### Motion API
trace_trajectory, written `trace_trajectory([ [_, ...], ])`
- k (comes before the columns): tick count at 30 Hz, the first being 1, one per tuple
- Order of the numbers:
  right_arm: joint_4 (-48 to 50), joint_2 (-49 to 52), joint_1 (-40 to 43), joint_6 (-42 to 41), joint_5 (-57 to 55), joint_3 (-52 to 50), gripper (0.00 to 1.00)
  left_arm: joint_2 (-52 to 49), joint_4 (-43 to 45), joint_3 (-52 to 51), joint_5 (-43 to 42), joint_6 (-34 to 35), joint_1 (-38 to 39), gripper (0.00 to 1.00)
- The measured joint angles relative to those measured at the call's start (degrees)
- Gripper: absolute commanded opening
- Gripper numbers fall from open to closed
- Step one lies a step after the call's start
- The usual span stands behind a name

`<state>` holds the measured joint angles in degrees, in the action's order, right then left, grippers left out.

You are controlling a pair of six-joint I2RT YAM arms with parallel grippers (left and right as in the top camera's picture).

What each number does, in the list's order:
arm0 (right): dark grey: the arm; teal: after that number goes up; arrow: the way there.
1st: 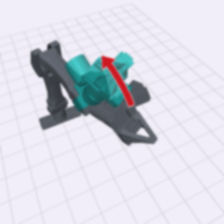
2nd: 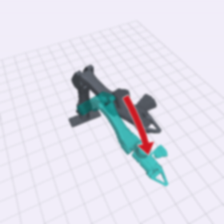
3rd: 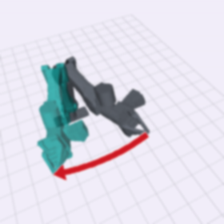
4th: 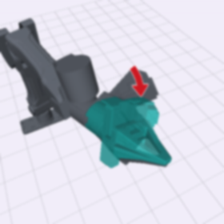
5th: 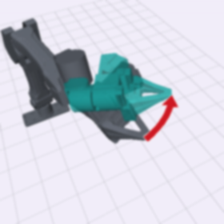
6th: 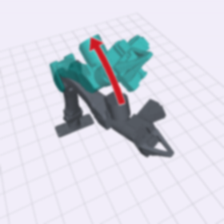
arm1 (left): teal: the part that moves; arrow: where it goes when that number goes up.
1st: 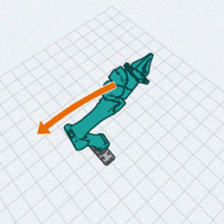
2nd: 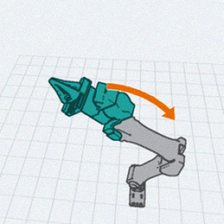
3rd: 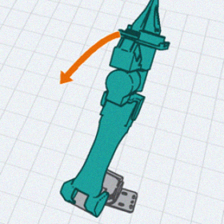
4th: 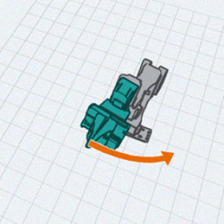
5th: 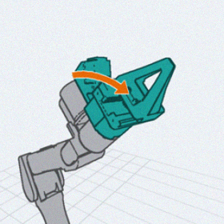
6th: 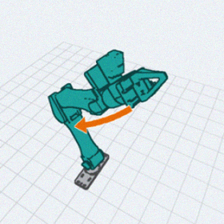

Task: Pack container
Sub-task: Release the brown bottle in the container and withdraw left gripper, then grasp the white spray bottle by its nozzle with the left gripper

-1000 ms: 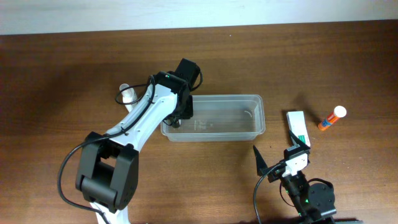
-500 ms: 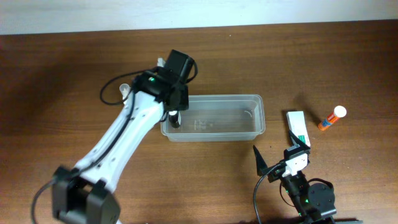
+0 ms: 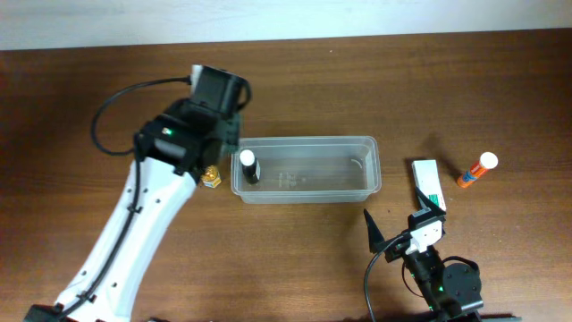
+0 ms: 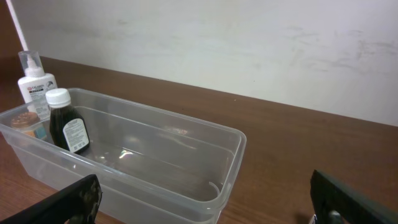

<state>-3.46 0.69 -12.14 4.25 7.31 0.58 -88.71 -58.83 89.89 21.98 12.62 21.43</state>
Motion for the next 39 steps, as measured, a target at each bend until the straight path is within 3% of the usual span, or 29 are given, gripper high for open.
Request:
trace_trajectory([
  [3,0.00,0.00,0.00,0.00,0.00,0.00,0.98,0.00,-0.04,0.00,-2.64,-0.81,-5.35,0.82],
  [10,0.00,0.00,0.00,-0.02,0.00,0.00,0.98,0.00,-0.04,0.00,-9.44,-3.96,-13.70,0.82],
  [23,0.00,0.00,0.00,-0.02,0.00,0.00,0.98,-3.98,0.37,0.02,-13.92,-8.59,-14.34,0.77],
  [26,-0.02,0.00,0.00,-0.02,0.00,0.00,0.99,-8.02,0.57,0.02,-14.19,-8.59,-14.36,0.80],
  [29,0.00,0.00,0.00,0.00,0.00,0.00,0.98,-11.58,1.03,0.02,-14.49,-8.76,-14.58,0.93],
  [31,-0.02,0.00,0.00,0.00,0.00,0.00,0.98,-13.25,1.16,0.02,-14.58,-8.74,-15.02,0.95],
  [39,0.00,0.00,0.00,0.00,0.00,0.00,0.99,-18.49,3.23,0.02,-16.09,-9.53,-18.73,0.95],
])
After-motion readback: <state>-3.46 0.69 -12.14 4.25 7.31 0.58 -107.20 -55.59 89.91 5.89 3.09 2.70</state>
